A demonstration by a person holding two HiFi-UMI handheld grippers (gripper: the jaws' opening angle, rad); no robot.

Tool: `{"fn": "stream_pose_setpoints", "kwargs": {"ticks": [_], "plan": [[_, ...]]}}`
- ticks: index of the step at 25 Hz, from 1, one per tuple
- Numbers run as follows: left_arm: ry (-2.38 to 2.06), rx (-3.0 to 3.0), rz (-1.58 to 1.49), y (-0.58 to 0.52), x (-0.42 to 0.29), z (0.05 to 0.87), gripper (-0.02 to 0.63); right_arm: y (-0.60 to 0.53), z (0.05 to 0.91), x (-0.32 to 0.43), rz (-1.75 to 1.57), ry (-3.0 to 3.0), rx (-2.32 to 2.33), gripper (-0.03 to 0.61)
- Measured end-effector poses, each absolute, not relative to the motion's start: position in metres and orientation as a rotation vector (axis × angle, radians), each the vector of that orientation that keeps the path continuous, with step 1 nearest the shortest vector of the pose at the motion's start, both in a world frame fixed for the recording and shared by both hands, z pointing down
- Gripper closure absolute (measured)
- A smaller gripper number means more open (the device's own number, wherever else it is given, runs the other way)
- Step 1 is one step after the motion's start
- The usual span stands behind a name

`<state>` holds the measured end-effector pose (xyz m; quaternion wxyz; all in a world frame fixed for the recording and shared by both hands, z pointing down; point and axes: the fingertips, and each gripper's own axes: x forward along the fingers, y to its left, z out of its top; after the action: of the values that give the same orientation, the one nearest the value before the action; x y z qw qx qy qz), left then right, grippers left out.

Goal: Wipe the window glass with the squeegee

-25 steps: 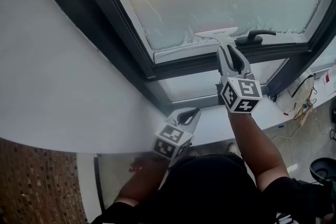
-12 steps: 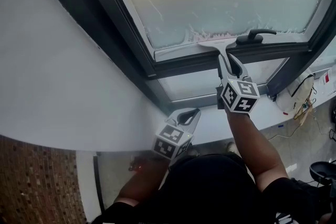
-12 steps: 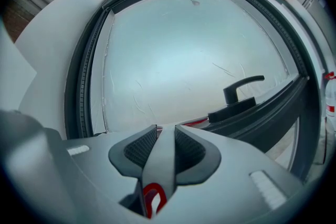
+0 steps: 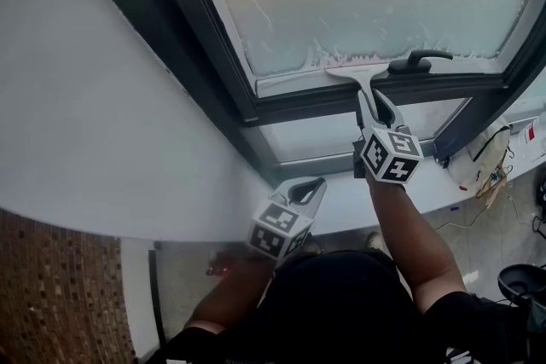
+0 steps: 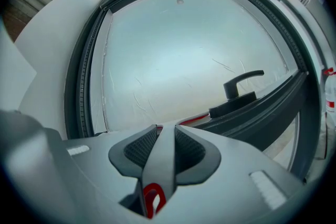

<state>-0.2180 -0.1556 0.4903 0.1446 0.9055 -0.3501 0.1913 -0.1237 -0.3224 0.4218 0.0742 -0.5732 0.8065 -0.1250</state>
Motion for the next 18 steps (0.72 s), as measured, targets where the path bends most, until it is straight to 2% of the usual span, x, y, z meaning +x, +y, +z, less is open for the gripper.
{"fn": "stream_pose_setpoints", "kwargs": {"ticks": [18], "plan": [[-0.970, 2.615, 0.545, -0.143, -0.228, 0.495, 0.614, -0.295, 0.394, -0.123, -0.310, 2.413, -1.649, 0.453]]}}
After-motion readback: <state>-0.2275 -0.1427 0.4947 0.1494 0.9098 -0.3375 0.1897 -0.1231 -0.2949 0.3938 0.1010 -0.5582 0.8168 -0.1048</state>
